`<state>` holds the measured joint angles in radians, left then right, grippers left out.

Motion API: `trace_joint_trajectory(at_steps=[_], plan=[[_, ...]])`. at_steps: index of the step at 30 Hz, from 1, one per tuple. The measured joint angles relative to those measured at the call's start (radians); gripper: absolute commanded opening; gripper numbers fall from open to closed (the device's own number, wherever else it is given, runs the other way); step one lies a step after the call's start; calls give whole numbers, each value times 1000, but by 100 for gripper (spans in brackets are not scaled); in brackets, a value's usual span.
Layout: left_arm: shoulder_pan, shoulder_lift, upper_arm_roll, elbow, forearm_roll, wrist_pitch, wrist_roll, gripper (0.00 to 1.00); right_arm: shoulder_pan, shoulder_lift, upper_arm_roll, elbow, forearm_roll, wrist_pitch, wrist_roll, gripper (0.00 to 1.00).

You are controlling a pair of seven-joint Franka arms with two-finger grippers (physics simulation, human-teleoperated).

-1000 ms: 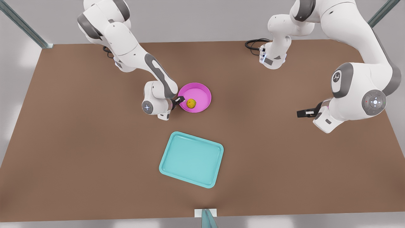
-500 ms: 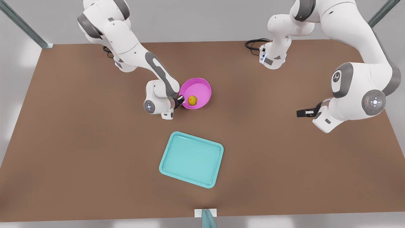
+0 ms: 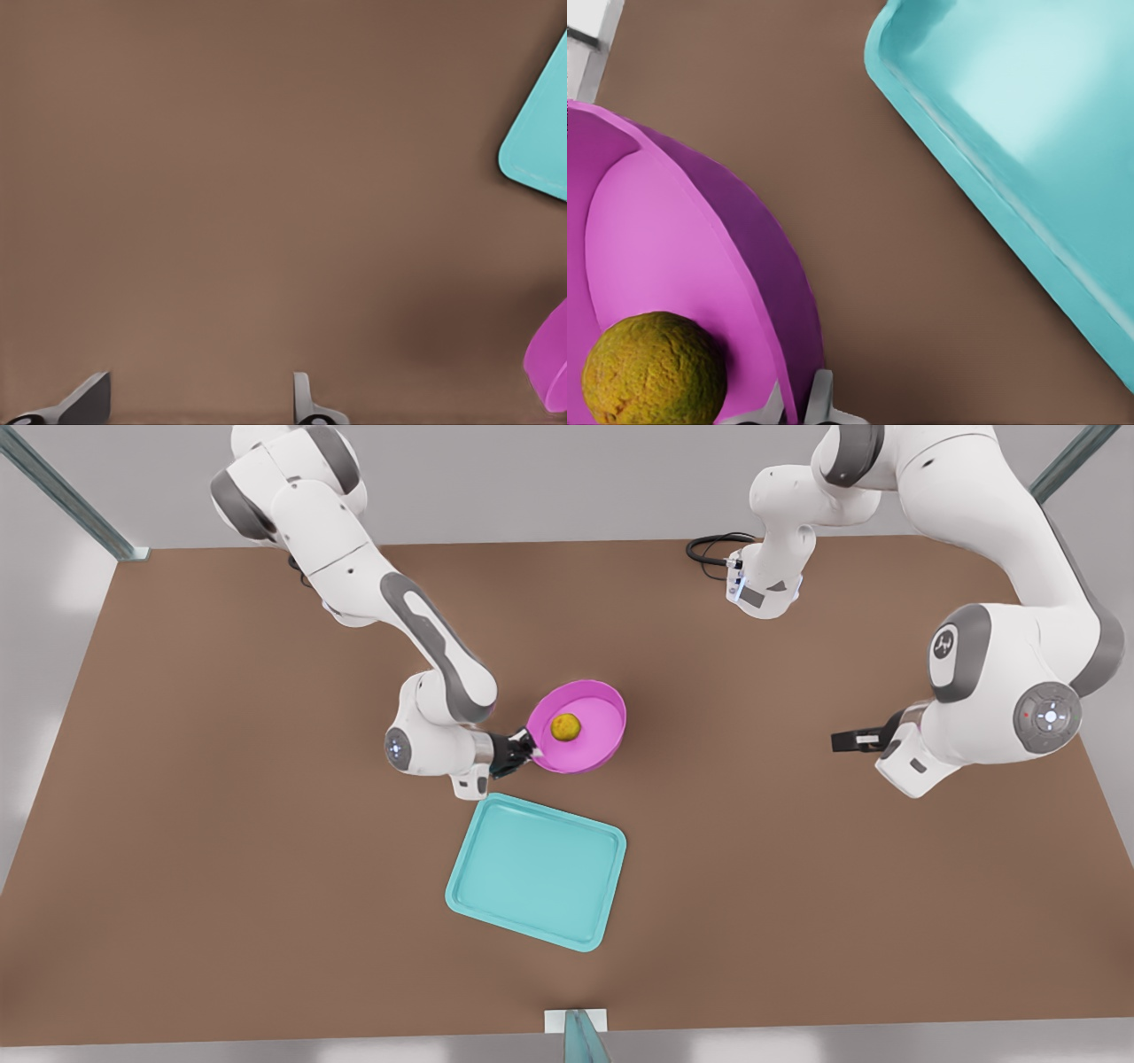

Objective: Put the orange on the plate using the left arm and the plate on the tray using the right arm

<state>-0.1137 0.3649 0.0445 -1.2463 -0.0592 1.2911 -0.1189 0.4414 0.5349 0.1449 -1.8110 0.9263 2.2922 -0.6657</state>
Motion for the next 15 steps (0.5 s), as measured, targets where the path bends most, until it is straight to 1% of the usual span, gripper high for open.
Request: trace_joint_trajectory(at_steps=[4,6,9,15], plan=[[0,12,0,3,-5,-6,1,100,-43,152,-11,211,12,39,54,21],[1,15,0,3,-5,-9,2,100,-56,191,-45,271,14,55,81,21],[1,21,0,11,-5,-13,2,100,-77,204,-99,287,15,69,116,21],[1,27,0,18,-5,-22,1,100,-137,207,-114,266,8,71,171,21]])
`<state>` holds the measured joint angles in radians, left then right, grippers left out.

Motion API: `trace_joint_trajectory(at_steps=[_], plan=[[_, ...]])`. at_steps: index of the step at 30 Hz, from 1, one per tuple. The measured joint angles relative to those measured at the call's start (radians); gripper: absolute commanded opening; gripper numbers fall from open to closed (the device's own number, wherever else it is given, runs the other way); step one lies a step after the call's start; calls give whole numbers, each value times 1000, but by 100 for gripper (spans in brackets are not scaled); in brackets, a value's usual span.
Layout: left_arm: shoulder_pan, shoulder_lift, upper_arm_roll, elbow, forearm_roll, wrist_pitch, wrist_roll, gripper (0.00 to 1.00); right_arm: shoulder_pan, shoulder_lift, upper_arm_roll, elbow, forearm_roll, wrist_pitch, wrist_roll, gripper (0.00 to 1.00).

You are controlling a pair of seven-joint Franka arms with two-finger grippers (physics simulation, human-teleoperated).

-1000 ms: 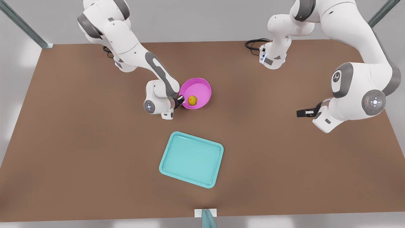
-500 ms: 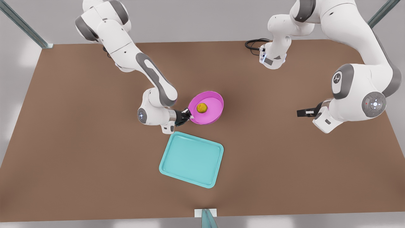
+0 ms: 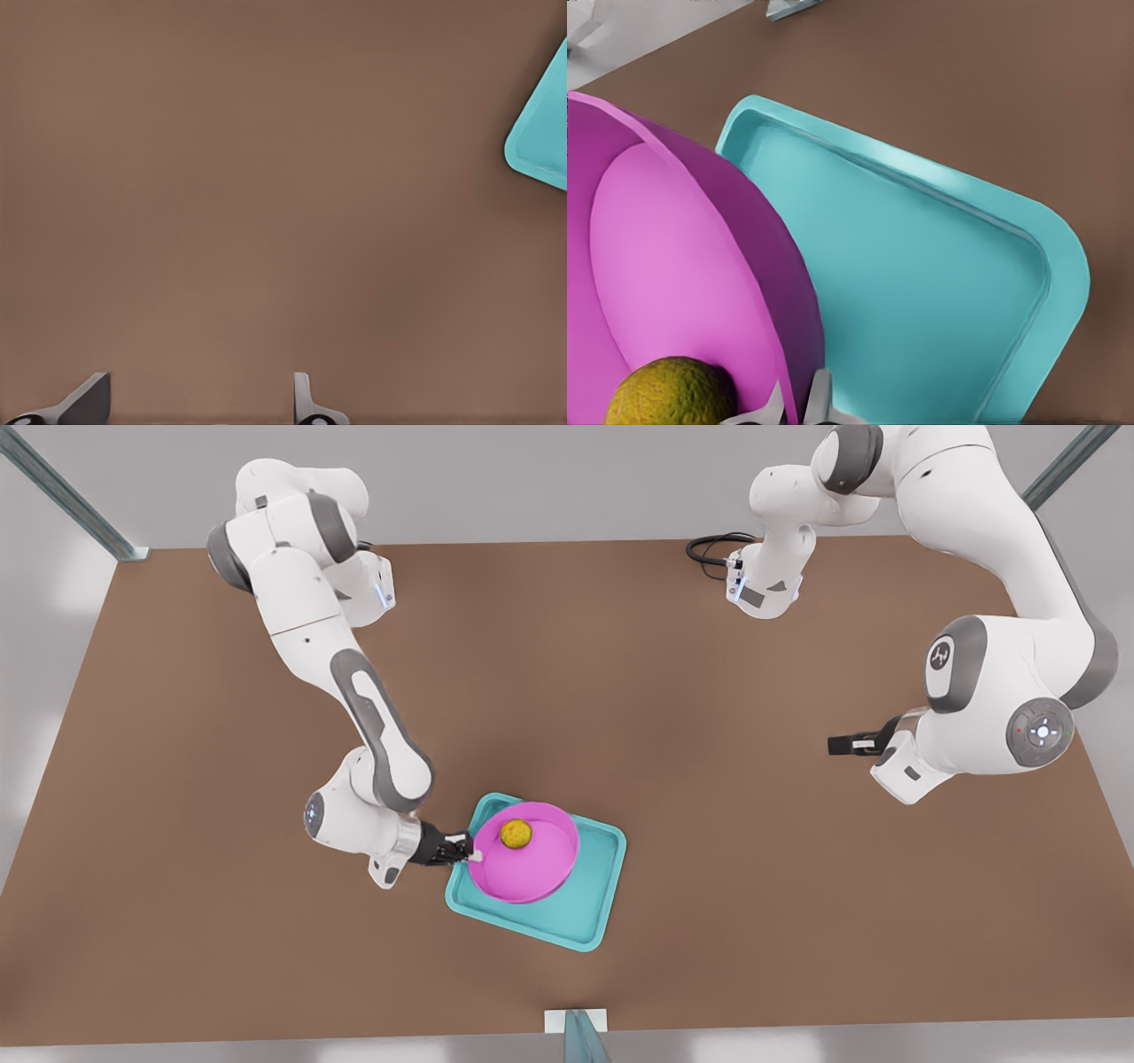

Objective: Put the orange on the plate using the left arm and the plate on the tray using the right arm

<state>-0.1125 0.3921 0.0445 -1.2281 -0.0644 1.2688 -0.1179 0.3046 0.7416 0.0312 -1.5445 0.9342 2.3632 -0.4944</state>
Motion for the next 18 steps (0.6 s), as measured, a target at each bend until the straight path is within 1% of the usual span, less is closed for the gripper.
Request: trace_joint_trajectory(at_steps=[2,3,10,12,14,16,18], plan=[[-1,0,0,0,0,-2,0,100,-2,3,-1,1,-1,-2,15,21],[-1,0,0,0,1,-2,-1,100,-1,4,-1,2,-3,-2,22,100],[-1,1,-1,0,4,-5,-3,100,29,25,-3,52,-14,-3,77,100],[-1,2,-2,0,5,-5,-4,100,40,16,-28,77,-60,-7,92,100],[0,18,-2,24,4,-6,-4,100,10,12,-104,225,-295,-109,105,100],[0,28,-2,43,5,-12,-5,100,-73,3,-142,364,-567,-258,105,100],[0,30,-2,50,5,-17,-5,100,-154,-22,-192,546,-748,-427,91,100]])
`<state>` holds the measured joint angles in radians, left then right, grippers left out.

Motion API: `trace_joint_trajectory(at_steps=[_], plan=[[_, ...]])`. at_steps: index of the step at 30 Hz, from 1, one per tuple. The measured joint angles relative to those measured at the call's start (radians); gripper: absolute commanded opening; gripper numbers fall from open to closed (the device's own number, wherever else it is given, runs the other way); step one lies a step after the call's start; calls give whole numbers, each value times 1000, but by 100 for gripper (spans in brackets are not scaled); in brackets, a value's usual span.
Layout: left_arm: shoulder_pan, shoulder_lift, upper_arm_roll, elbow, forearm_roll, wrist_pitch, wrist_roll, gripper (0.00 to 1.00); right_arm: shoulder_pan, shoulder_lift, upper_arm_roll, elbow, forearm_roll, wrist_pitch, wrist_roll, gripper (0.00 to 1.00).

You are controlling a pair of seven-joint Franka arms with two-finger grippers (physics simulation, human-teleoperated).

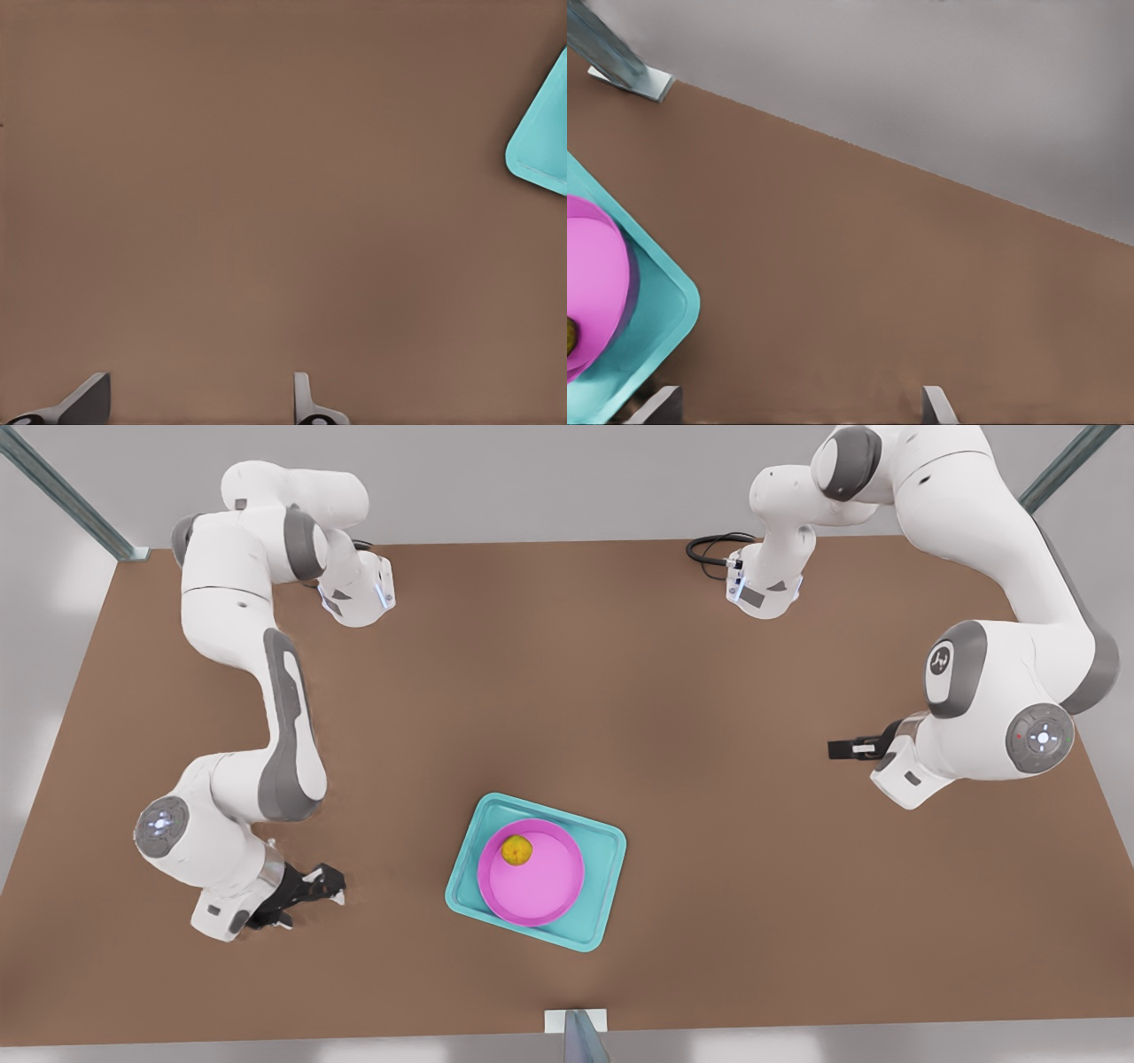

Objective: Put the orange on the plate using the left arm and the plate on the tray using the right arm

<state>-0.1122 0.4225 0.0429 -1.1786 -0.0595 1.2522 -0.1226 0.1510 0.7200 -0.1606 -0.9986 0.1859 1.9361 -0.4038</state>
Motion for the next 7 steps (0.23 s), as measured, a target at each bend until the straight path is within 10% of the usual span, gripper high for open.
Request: trace_joint_trajectory(at_steps=[7], plan=[[-3,-32,6,-17,40,7,17,100,6,-484,-6,-157,-231,-483,12,100]])
